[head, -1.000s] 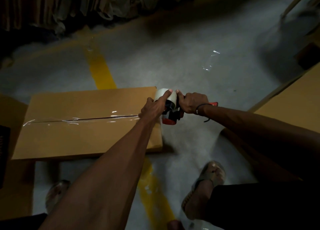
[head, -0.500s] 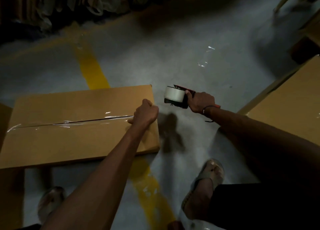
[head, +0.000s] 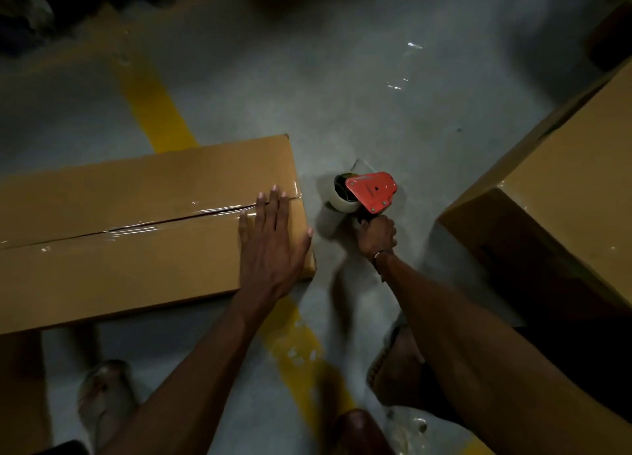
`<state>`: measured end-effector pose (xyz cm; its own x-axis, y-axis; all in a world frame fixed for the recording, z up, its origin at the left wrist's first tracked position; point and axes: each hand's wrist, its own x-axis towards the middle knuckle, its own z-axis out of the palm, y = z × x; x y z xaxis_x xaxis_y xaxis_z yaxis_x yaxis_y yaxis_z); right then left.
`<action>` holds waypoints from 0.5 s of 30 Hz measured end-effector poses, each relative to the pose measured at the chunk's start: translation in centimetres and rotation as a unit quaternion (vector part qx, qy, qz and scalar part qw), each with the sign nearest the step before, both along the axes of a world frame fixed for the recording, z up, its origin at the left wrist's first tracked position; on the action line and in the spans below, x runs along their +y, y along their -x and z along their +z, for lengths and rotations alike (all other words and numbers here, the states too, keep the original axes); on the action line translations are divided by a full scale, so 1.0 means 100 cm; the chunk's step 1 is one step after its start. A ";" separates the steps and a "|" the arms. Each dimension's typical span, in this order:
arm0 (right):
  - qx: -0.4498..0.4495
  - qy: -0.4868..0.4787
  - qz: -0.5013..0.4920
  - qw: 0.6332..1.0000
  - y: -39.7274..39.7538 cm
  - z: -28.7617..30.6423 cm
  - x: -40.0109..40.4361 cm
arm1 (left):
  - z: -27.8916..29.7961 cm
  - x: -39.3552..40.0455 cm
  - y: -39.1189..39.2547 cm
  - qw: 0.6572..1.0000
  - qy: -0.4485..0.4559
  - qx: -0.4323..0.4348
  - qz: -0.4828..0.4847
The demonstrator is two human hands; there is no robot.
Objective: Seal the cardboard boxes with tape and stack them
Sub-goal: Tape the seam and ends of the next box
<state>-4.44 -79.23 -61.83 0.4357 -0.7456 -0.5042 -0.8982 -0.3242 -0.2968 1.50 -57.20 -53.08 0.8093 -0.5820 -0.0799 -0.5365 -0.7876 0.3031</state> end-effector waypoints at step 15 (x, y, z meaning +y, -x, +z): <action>-0.069 0.027 -0.067 0.995 0.003 0.041 0.021 | -0.003 -0.001 0.002 0.999 -0.025 -0.021 0.000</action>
<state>-4.71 -77.11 -57.75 0.3919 -0.8267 -0.4036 -0.8868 -0.2227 -0.4051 1.26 -57.31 -53.43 0.8127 -0.5780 -0.0742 -0.5479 -0.8013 0.2401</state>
